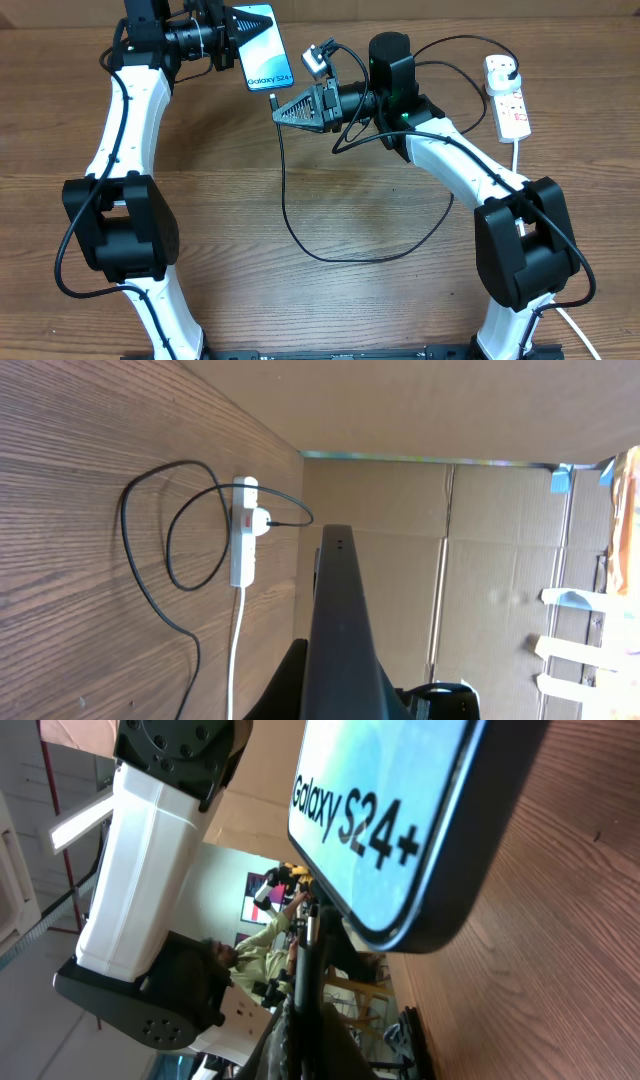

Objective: Plug charger to phone and switch on socket
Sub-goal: 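Hold the plug at the phone port while the left gripper holds the phone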

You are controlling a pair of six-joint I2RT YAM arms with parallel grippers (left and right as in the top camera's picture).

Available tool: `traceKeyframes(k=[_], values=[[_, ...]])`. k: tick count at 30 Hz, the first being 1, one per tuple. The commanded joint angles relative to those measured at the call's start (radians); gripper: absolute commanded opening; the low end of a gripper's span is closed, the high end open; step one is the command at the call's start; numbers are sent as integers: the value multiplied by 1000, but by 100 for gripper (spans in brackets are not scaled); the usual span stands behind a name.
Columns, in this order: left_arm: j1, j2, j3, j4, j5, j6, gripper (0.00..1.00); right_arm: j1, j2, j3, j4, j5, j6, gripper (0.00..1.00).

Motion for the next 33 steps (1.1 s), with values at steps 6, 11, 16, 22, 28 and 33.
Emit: traceKeyframes(k=[6, 11, 16, 22, 28, 33], values=[[-8, -15, 5, 8, 72, 10, 4, 0, -14, 3, 10, -1, 2, 4], [-7, -15, 5, 4, 94, 27, 4, 0, -14, 3, 10, -2, 2, 4], [-10, -15, 4, -14, 100, 62, 4, 0, -14, 3, 10, -2, 2, 4], [-14, -15, 4, -15, 102, 66, 4, 0, -14, 3, 10, -2, 2, 4], [-15, -15, 4, -15, 121, 74, 4, 0, -14, 3, 10, -1, 2, 4], [-23, -15, 4, -15, 124, 81, 4, 0, -14, 3, 10, 0, 5, 4]])
